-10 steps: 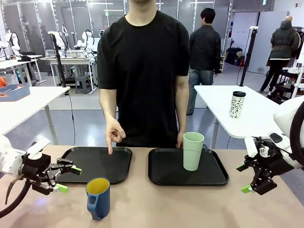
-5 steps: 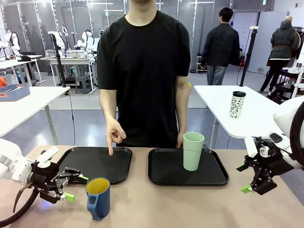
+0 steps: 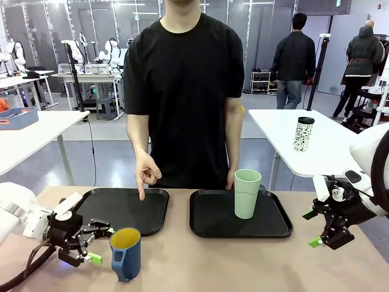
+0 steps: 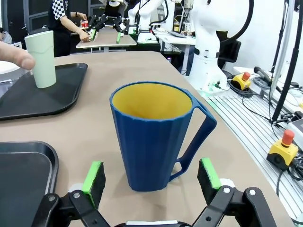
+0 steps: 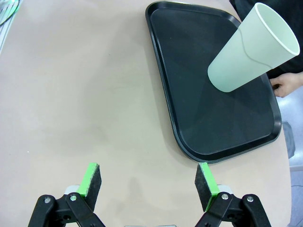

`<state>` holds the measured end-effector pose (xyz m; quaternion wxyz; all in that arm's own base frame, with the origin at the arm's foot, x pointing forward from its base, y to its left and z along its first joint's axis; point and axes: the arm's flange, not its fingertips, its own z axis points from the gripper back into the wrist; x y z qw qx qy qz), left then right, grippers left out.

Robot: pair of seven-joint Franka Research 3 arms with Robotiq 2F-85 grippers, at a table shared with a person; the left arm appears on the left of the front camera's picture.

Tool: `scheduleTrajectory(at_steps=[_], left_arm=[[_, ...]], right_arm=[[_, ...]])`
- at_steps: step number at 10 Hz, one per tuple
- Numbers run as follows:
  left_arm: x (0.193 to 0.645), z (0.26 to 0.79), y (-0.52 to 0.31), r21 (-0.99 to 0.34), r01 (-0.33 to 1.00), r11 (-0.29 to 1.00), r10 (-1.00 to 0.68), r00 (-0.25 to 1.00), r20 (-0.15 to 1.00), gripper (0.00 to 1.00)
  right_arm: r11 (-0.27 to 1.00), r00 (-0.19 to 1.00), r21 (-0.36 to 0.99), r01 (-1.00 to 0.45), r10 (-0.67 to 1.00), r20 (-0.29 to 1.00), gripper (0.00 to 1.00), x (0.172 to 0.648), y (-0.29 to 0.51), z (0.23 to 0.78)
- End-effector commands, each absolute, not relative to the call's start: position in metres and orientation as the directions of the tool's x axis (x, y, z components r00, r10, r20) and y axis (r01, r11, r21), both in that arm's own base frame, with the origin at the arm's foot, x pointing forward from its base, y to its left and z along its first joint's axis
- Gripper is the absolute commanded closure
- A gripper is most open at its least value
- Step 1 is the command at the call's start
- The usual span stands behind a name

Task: Sort and store the cups by type.
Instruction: Pick up the Handle plastic cup and place it into the empty Flat Tray.

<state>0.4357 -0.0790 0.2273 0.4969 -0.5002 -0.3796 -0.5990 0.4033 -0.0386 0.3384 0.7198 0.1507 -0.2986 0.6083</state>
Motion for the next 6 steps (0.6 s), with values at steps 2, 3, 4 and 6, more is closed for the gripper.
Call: scheduleTrajectory(at_steps=[2, 3, 4, 6], left_arm=[[0.44, 0.217, -0.095, -0.011, 0.974, -0.227, -0.174, -0.029, 0.984, 0.0], [0.44, 0.215, -0.098, -0.008, 0.974, -0.225, -0.17, -0.031, 0.985, 0.0], [0.44, 0.214, -0.101, 0.0, 0.975, -0.224, -0.164, -0.037, 0.986, 0.0], [0.44, 0.208, -0.11, 0.001, 0.975, -0.224, -0.162, -0.038, 0.986, 0.0]], right_arm=[[0.216, 0.075, -0.157, -0.964, 0.784, 0.616, 0.0, 0.405, -0.038, 0.336], [0.216, 0.075, -0.157, -0.964, 0.784, 0.616, 0.0, 0.405, -0.038, 0.336], [0.216, 0.075, -0.157, -0.964, 0.784, 0.616, 0.0, 0.405, -0.038, 0.336], [0.216, 0.075, -0.157, -0.964, 0.784, 0.616, 0.0, 0.405, -0.038, 0.336]])
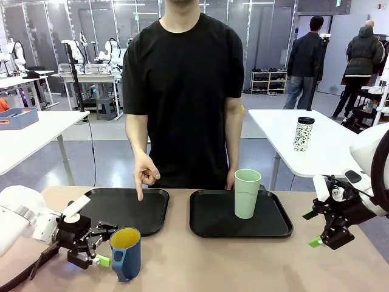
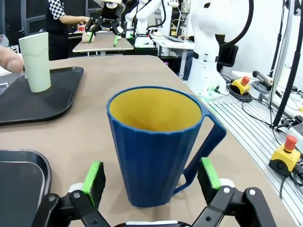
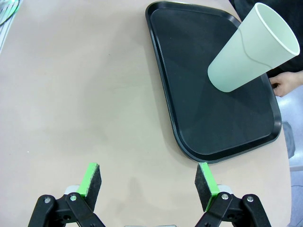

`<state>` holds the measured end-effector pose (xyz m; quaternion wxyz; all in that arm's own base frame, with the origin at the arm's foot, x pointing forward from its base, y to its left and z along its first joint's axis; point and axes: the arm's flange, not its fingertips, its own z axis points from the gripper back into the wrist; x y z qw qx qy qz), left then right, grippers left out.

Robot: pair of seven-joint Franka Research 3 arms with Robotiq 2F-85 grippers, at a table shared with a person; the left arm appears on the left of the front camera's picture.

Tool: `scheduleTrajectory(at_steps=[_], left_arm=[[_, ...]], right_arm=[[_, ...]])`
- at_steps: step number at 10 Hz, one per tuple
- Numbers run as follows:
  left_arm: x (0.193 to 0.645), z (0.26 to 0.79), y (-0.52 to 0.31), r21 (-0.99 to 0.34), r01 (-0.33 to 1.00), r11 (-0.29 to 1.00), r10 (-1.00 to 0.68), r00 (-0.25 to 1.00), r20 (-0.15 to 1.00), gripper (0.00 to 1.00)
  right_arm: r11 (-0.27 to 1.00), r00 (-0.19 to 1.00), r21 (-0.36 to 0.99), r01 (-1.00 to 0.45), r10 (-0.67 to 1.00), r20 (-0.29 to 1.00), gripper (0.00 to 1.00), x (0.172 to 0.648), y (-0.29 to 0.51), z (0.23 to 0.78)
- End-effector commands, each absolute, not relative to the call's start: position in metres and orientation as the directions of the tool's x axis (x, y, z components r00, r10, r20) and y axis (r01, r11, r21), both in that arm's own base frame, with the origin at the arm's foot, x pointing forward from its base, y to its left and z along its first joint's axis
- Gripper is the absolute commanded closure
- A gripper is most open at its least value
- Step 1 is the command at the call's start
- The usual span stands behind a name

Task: Sort and store the cups by type.
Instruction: Pick up the Handle plastic cup and place it into the empty Flat Tray.

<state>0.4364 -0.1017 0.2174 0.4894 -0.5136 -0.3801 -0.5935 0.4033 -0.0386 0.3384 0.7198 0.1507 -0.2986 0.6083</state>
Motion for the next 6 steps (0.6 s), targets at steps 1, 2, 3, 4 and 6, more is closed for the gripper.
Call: scheduleTrajectory(at_steps=[1, 2, 3, 4, 6], left_arm=[[0.44, 0.206, -0.113, -0.004, 0.974, -0.228, -0.158, -0.033, 0.987, 0.0], [0.44, 0.205, -0.117, -0.005, 0.974, -0.228, -0.162, -0.033, 0.986, 0.0], [0.44, 0.205, -0.12, -0.004, 0.972, -0.233, -0.159, -0.034, 0.987, 0.0], [0.441, 0.203, -0.123, -0.002, 0.971, -0.24, -0.152, -0.035, 0.988, 0.0], [0.438, 0.198, -0.128, -0.015, 0.966, -0.259, -0.152, -0.026, 0.988, 0.0]], right_arm=[[0.216, 0.075, -0.157, -0.964, 0.784, 0.616, 0.0, 0.405, -0.038, 0.336], [0.216, 0.075, -0.157, -0.964, 0.784, 0.616, 0.0, 0.405, -0.038, 0.336], [0.216, 0.075, -0.157, -0.964, 0.784, 0.616, 0.0, 0.405, -0.038, 0.336], [0.216, 0.075, -0.157, -0.964, 0.784, 0.616, 0.0, 0.405, -0.038, 0.336], [0.216, 0.075, -0.157, -0.964, 0.784, 0.616, 0.0, 0.405, -0.038, 0.336]])
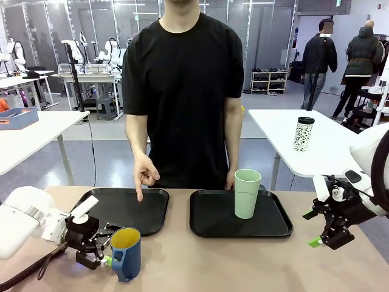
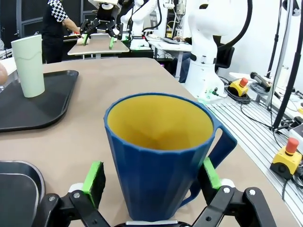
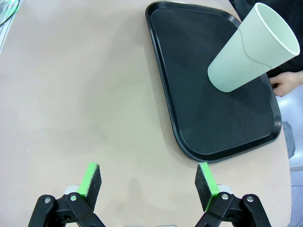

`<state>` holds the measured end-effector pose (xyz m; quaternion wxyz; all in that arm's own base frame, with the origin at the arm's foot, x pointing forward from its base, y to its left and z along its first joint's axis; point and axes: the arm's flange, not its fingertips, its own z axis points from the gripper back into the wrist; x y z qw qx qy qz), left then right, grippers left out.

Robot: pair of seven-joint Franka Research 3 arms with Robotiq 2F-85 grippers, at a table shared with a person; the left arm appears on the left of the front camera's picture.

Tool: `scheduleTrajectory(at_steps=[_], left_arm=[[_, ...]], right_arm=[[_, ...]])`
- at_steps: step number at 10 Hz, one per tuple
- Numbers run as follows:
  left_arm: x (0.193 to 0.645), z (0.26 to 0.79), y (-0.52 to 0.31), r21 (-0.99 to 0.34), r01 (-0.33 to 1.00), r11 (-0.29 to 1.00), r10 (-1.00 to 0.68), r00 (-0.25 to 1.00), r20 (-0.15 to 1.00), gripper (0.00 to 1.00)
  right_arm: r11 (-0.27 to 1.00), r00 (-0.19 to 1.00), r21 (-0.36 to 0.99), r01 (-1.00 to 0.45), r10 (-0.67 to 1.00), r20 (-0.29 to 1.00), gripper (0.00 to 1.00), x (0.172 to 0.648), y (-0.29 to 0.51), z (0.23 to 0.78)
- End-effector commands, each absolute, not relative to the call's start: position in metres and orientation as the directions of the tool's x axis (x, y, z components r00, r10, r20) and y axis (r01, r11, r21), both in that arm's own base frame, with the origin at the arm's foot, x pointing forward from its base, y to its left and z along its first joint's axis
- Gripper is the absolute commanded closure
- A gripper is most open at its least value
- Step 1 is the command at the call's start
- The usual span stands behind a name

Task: Sort and store the cups by type.
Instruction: Pick up the Handle plastic cup and place it into the empty Flat Tray.

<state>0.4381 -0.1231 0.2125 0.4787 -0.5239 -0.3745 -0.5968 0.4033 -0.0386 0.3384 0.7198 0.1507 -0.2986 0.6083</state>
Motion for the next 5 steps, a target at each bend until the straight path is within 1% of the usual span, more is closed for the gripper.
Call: scheduleTrajectory(at_steps=[1, 5], left_arm=[[0.437, 0.197, -0.131, -0.015, 0.963, -0.269, -0.148, -0.026, 0.989, 0.0], [0.436, 0.194, -0.141, -0.011, 0.954, -0.301, -0.124, -0.028, 0.992, 0.0]], right_arm=[[0.216, 0.075, -0.157, -0.964, 0.784, 0.616, 0.0, 0.405, -0.038, 0.336], [0.216, 0.075, -0.157, -0.964, 0.784, 0.616, 0.0, 0.405, -0.038, 0.336]])
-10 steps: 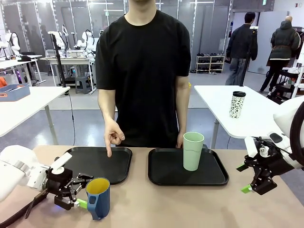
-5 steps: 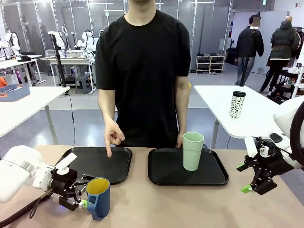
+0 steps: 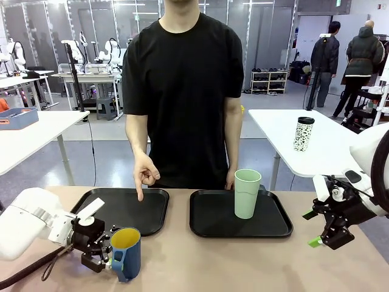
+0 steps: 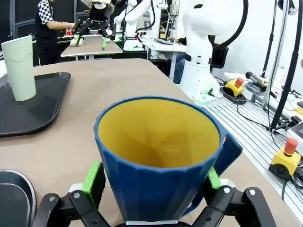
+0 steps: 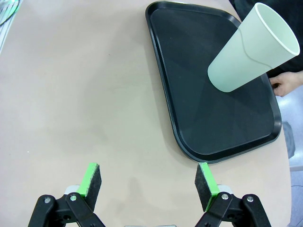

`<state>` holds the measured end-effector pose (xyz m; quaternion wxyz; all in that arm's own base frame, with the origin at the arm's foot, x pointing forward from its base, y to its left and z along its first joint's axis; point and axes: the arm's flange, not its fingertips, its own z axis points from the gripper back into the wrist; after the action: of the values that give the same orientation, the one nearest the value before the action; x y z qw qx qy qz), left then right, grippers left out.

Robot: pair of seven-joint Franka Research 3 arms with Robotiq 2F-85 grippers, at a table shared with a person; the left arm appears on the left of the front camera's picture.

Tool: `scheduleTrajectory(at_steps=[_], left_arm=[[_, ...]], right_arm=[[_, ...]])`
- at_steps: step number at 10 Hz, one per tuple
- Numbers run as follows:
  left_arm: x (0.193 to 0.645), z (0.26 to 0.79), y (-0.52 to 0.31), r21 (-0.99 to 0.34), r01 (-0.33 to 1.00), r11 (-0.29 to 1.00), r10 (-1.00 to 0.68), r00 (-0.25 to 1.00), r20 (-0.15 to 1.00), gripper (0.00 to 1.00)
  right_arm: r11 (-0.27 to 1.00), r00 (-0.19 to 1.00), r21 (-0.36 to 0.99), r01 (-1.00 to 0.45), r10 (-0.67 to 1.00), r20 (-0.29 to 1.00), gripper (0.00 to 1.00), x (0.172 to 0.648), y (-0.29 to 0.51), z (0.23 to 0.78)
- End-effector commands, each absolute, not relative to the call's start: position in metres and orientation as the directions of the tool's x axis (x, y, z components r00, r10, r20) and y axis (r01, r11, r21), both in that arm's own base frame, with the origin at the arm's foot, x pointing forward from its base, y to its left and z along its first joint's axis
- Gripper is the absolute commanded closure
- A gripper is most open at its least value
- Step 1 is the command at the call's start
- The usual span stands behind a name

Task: Sort and store the cups by type.
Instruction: Pick up the Handle plastic cup and place it into the empty Flat Tray.

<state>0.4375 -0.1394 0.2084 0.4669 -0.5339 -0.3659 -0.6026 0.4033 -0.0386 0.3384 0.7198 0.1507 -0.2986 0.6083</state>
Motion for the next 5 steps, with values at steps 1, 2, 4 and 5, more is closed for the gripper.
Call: scheduleTrajectory(at_steps=[1, 2, 4, 5], left_arm=[[0.4361, 0.1938, -0.1442, -0.013, 0.953, -0.301, -0.125, -0.026, 0.992, 0.0], [0.4354, 0.1918, -0.1459, -0.013, 0.952, -0.306, -0.127, -0.027, 0.992, 0.0], [0.4349, 0.1895, -0.1475, -0.02, 0.946, -0.323, -0.118, -0.019, 0.993, 0.03], [0.4341, 0.1884, -0.1495, -0.02, 0.943, -0.333, -0.114, -0.02, 0.993, 0.08]], right_arm=[[0.216, 0.075, -0.157, -0.964, 0.784, 0.616, 0.0, 0.4047, -0.0376, 0.3362], [0.216, 0.075, -0.157, -0.964, 0.784, 0.616, 0.0, 0.4047, -0.0376, 0.3362], [0.216, 0.075, -0.157, -0.964, 0.784, 0.616, 0.0, 0.4047, -0.0376, 0.3362], [0.216, 0.075, -0.157, -0.964, 0.784, 0.616, 0.0, 0.4047, -0.0376, 0.3362]])
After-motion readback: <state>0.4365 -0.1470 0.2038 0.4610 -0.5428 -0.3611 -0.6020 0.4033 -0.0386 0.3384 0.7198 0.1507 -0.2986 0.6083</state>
